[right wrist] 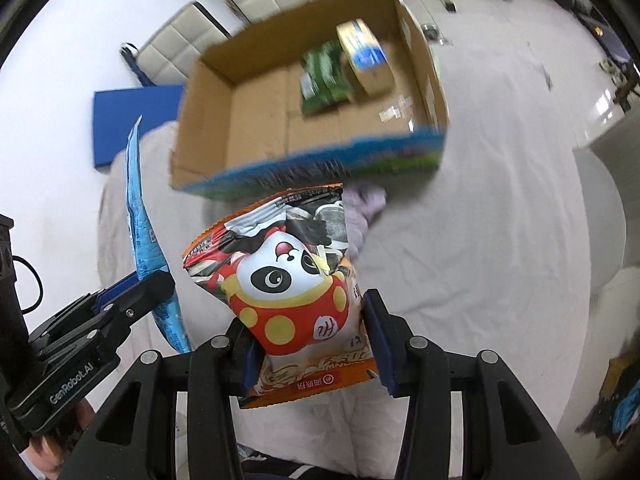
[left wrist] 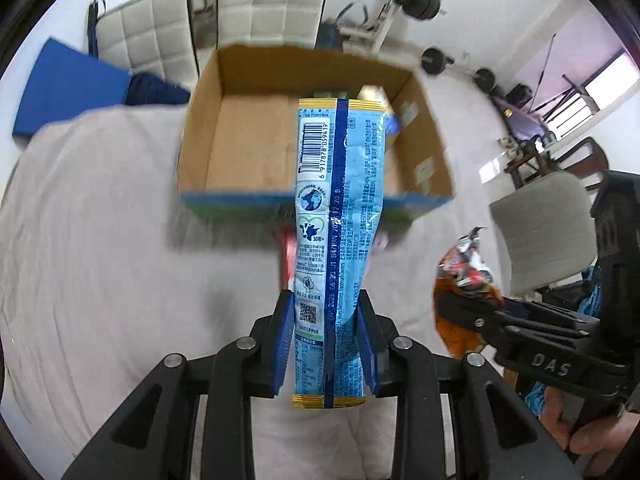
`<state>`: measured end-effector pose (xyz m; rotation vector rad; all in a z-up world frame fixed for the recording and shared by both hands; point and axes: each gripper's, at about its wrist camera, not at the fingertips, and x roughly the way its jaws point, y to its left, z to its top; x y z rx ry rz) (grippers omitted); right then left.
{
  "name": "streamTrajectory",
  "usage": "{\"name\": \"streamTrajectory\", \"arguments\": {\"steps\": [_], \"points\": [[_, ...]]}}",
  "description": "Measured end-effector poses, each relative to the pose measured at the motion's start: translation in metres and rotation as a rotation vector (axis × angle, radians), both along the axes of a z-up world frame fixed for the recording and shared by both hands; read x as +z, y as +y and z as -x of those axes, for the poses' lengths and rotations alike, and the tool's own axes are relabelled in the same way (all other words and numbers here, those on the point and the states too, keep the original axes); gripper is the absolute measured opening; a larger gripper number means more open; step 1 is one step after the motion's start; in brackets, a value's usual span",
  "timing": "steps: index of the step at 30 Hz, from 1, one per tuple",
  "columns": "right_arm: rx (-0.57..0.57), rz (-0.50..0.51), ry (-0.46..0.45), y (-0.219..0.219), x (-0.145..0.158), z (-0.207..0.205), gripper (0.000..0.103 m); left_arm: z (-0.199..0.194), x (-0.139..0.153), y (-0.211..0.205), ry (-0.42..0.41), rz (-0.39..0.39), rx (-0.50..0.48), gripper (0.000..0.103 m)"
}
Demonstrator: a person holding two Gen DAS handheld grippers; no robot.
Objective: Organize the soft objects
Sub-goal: 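Lower both held packs into the box and open both tools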
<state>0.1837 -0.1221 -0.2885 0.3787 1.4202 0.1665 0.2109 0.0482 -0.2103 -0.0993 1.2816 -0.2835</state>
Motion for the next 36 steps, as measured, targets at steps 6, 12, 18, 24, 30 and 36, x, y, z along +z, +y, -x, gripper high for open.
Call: {"name": "streamTrajectory", "arguments": {"steps": [6, 12, 18, 24, 30, 36], "points": [[-0.001, -0.023, -0.075, 0.002, 0.045, -0.028, 0.048, -0.033, 0.032, -0.004, -0.066, 0.035, 0.0, 0.027], [-0.015, 0.024, -0.122, -0.001, 0.063, -0.08, 0.048, -0.084, 0.04, -0.001, -0.073, 0.028, -0.002, 0.027], [-0.036, 0.084, -0.066, -0.002, 0.029, -0.143, 0.048, -0.146, 0.01, 0.004, 0.018, 0.029, 0.017, 0.027], [-0.045, 0.2, 0.041, -0.007, -0.039, -0.191, 0.048, -0.207, -0.037, -0.001, 0.129, -0.017, 0.018, 0.027], [-0.027, 0.255, 0.131, -0.006, -0.097, -0.217, 0.048, -0.254, -0.092, -0.011, 0.25, -0.045, 0.007, 0.027], [-0.016, 0.266, 0.193, -0.009, -0.132, -0.224, 0.048, -0.281, -0.145, -0.014, 0.352, -0.072, -0.008, 0.027]]}}
